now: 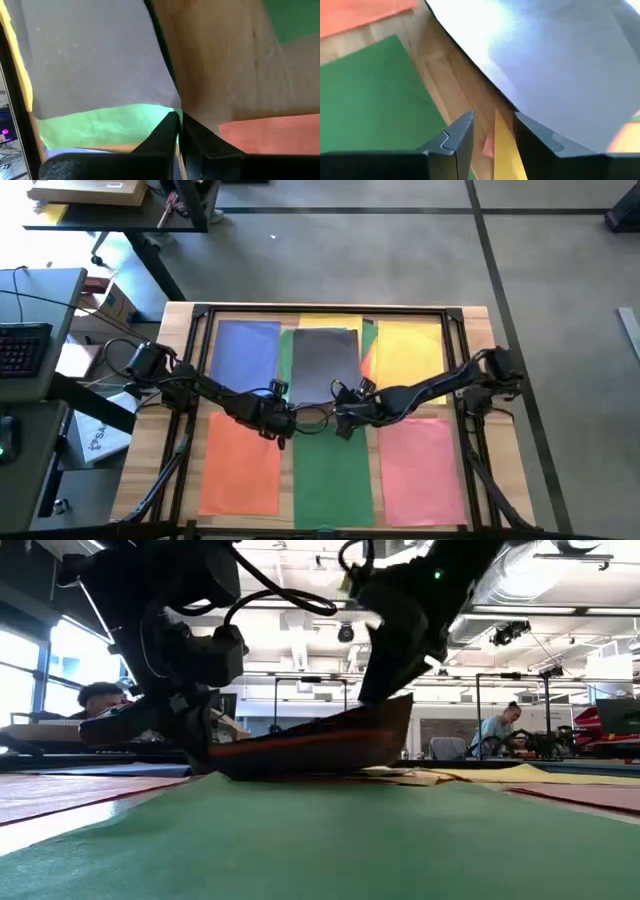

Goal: Organize paper
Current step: Stack the green paper under the black paper on the bottom green paper

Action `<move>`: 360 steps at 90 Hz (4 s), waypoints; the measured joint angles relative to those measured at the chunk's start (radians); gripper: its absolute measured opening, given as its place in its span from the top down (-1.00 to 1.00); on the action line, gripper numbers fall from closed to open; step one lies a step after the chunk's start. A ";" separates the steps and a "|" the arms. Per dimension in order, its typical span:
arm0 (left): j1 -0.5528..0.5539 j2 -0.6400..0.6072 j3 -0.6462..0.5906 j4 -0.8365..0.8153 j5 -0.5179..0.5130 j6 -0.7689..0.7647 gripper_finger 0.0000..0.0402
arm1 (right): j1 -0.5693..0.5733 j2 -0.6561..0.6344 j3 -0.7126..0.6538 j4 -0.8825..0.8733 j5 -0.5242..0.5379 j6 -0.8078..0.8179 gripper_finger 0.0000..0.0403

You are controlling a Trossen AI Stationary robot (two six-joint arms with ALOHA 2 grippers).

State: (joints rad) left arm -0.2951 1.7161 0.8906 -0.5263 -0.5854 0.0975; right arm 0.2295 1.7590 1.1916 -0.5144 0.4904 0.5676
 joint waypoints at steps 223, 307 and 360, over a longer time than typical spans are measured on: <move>0.217 0.001 -0.126 0.452 0.303 -0.283 0.65 | -0.130 -0.003 -0.293 0.484 -0.206 -0.507 0.40; 0.200 0.002 -0.122 0.503 0.326 -0.252 0.91 | -0.144 0.089 -0.289 0.618 -0.123 -0.681 0.40; 0.175 0.001 -0.121 0.550 0.187 -0.160 0.33 | -0.144 0.088 -0.289 0.615 -0.123 -0.673 0.40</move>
State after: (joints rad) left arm -0.1197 1.7168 0.7692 0.0233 -0.3986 -0.0628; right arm 0.0856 1.8469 0.9028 0.1009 0.3676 -0.1055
